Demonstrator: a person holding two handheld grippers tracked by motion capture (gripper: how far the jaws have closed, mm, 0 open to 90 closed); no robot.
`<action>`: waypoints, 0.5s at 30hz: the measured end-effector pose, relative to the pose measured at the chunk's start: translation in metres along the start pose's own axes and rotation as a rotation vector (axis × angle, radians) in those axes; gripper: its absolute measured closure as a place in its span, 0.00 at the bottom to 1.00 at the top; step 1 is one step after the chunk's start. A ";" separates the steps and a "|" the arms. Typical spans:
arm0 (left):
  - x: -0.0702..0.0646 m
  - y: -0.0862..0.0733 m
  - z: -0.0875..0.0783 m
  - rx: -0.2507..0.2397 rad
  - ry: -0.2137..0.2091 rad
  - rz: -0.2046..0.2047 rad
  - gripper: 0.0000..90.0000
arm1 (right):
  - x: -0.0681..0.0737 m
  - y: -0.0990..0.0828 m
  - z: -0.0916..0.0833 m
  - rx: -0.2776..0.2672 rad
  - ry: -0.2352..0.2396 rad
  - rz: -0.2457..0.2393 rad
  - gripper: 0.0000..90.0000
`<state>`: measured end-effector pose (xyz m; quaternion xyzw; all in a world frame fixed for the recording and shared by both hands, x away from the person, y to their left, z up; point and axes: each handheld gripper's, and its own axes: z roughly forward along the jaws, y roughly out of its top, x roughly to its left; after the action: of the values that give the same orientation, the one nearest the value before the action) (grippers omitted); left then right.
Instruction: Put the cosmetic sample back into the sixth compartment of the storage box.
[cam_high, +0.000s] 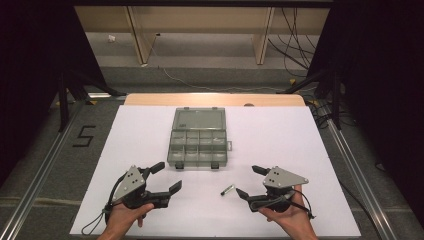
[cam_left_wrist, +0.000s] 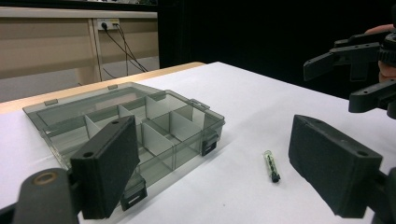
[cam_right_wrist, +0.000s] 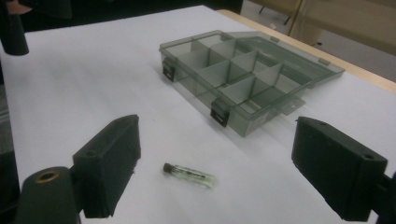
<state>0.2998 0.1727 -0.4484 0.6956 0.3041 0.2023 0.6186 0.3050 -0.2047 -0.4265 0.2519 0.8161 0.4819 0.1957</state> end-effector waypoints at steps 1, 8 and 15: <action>0.000 0.000 0.000 0.001 0.002 0.001 0.18 | 0.000 0.001 0.001 0.009 0.008 -0.007 0.19; 0.000 0.000 0.000 0.011 0.012 -0.003 0.18 | -0.002 0.012 0.012 0.160 0.112 -0.128 0.20; 0.000 0.000 0.001 0.013 0.009 -0.002 0.18 | -0.006 0.023 0.027 0.285 0.203 -0.210 0.21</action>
<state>0.3006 0.1724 -0.4485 0.6984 0.3089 0.2030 0.6128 0.3303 -0.1798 -0.4178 0.1408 0.9133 0.3615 0.1239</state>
